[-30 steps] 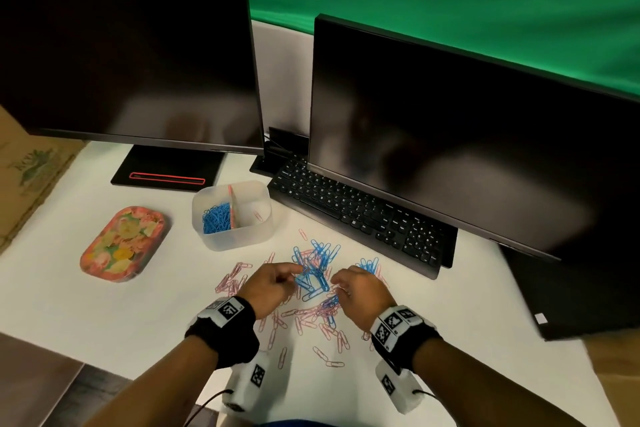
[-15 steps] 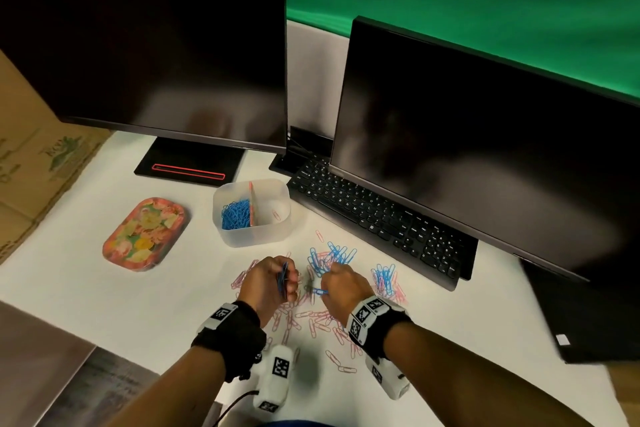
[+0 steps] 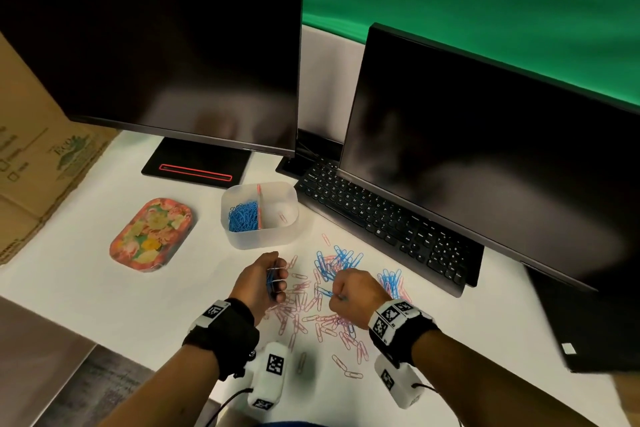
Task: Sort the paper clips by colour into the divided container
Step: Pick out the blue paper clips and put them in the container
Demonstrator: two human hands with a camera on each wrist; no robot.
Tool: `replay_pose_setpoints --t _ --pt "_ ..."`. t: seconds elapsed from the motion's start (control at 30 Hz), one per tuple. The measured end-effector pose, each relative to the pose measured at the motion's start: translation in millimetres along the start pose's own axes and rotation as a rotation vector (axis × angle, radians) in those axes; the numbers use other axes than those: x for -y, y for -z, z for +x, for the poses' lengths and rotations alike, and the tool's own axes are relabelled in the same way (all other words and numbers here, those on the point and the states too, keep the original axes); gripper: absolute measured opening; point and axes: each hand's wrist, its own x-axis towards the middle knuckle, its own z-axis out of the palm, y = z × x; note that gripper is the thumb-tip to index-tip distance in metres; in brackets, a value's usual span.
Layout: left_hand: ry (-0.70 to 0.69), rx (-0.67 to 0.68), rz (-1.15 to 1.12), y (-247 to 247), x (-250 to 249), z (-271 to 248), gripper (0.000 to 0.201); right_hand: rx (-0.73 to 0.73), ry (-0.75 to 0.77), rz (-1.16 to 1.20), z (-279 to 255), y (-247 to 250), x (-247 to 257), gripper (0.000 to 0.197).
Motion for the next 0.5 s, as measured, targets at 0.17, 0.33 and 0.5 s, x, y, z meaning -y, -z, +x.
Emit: replay_pose_setpoints --t 0.17,0.33,0.5 --pt "-0.006 0.007 -0.055 6.4 -14.1 -5.6 0.024 -0.081 -0.042 0.483 10.9 2.2 31.7 0.015" --pt "-0.131 -0.007 -0.128 14.5 -53.7 -5.8 0.028 -0.077 -0.043 0.655 46.2 13.5 92.0 0.006" --pt "-0.193 -0.126 -0.032 18.3 -108.0 1.2 0.024 -0.015 -0.106 0.717 85.0 27.6 149.6 0.011"
